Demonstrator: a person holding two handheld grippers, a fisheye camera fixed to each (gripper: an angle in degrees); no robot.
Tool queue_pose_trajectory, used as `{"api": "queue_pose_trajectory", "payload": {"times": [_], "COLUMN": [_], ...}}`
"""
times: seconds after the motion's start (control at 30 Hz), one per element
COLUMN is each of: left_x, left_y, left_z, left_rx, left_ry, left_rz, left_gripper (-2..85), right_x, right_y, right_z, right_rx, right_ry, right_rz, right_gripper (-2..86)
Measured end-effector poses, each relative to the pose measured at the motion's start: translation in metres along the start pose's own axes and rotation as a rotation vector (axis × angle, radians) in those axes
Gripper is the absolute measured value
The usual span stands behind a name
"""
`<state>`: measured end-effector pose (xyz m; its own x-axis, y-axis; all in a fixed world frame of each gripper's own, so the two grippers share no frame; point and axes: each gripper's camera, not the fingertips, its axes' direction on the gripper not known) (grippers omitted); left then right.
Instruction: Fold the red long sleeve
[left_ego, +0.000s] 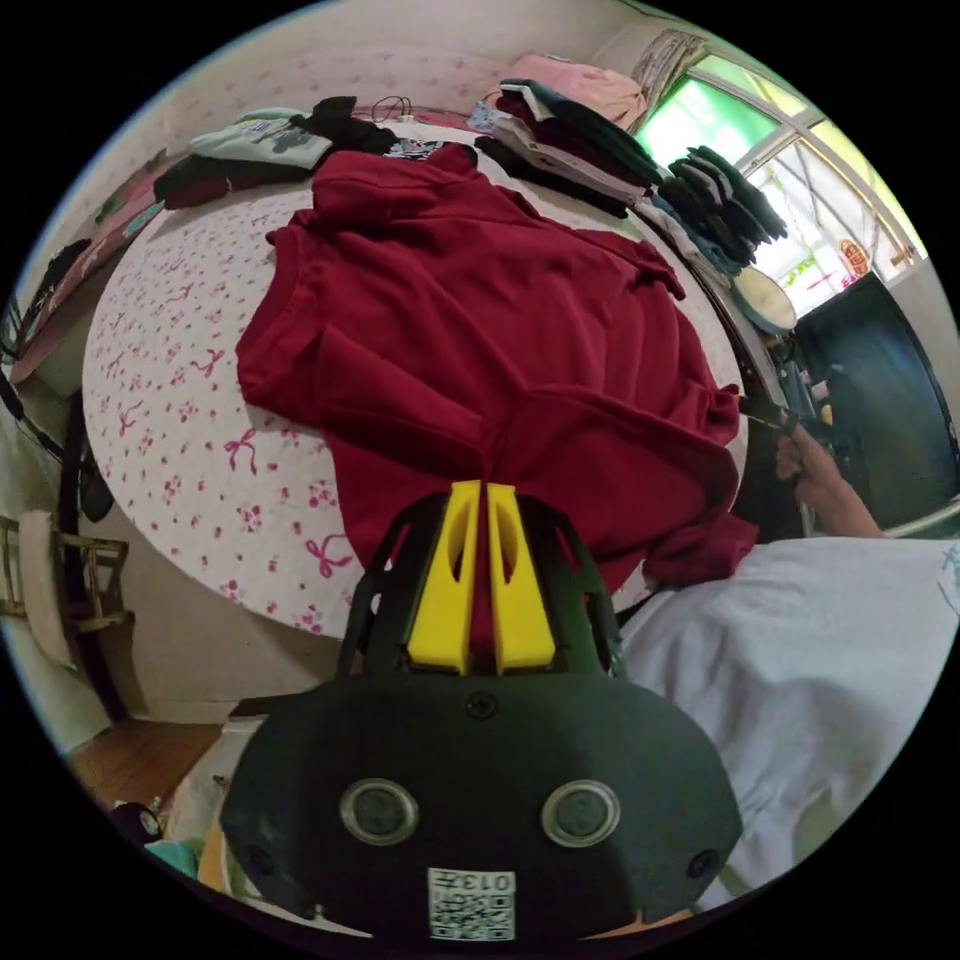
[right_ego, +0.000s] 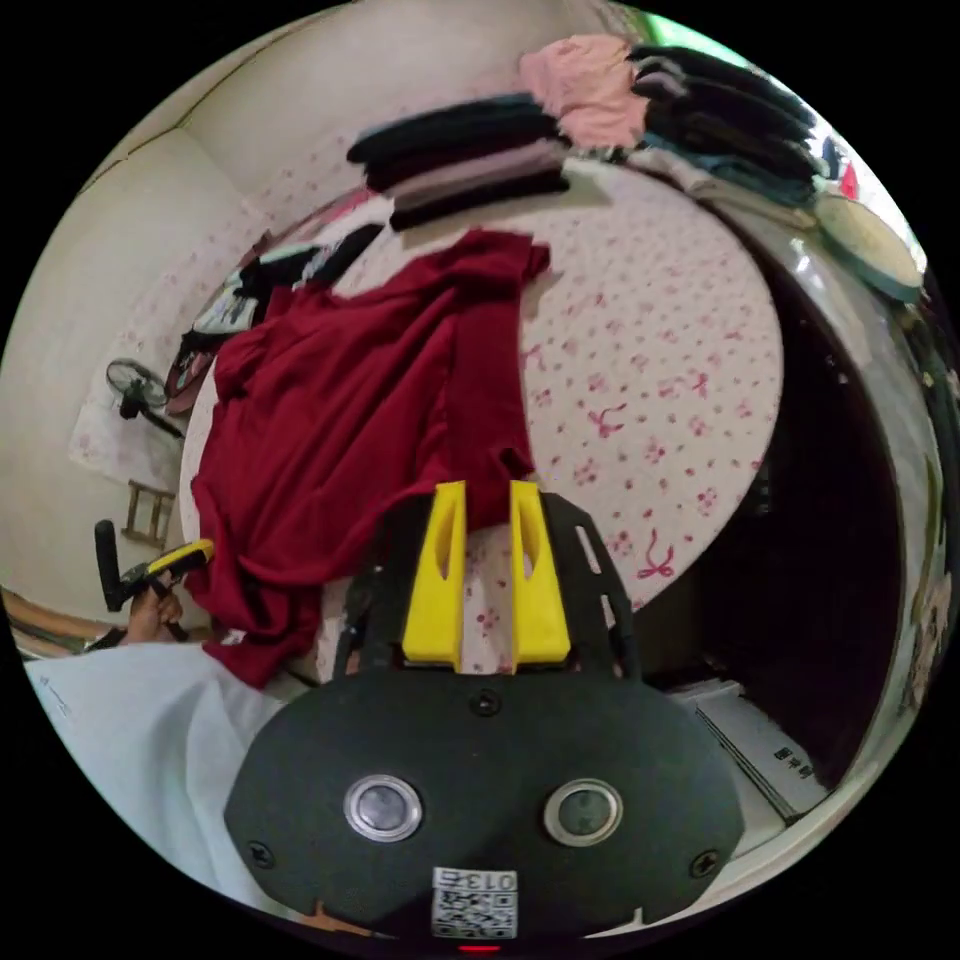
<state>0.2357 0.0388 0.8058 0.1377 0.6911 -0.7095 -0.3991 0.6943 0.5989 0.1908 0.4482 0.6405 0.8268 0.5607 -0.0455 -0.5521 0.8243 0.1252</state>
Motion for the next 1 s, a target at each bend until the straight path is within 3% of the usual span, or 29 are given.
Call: {"api": "queue_pose_trajectory", "payload": {"times": [0.07, 0.3, 0.4, 0.47, 0.63, 0.8, 0.9, 1.0], "left_x": [0.003, 0.008, 0.003, -0.006, -0.026, -0.068, -0.082, -0.070], "left_y": [0.001, 0.024, 0.040, 0.045, 0.049, 0.028, 0.013, 0.002], "left_z": [-0.008, -0.051, -0.045, -0.046, -0.086, -0.081, -0.057, -0.040], "left_rx": [-0.008, -0.032, -0.112, -0.123, 0.060, 0.099, 0.057, 0.007], "left_ry": [-0.010, 0.073, 0.075, 0.109, 0.106, -0.106, -0.111, -0.199], "left_rz": [0.039, 0.191, 0.217, 0.180, 0.119, -0.151, -0.254, -0.191], "left_gripper": [0.5, 0.5, 0.9, 1.5, 5.3, 10.2, 7.3, 2.4], "right_x": [0.000, -0.003, 0.009, 0.017, 0.011, -0.002, -0.007, -0.012], "right_y": [-0.001, 0.033, 0.046, 0.052, 0.060, 0.038, 0.027, 0.023], "right_z": [0.012, -0.040, -0.030, -0.015, -0.030, -0.012, 0.021, 0.031], "right_rx": [-0.100, 0.120, 0.024, -0.061, 0.097, 0.101, -0.043, -0.083], "right_ry": [-0.030, 0.108, 0.149, 0.152, 0.264, 0.254, 0.223, 0.247], "right_rz": [-0.025, -0.151, -0.136, -0.091, -0.042, -0.061, -0.070, -0.091], "right_gripper": [4.0, 2.7, 3.3, 3.7, 7.0, 8.4, 5.1, 2.4]}}
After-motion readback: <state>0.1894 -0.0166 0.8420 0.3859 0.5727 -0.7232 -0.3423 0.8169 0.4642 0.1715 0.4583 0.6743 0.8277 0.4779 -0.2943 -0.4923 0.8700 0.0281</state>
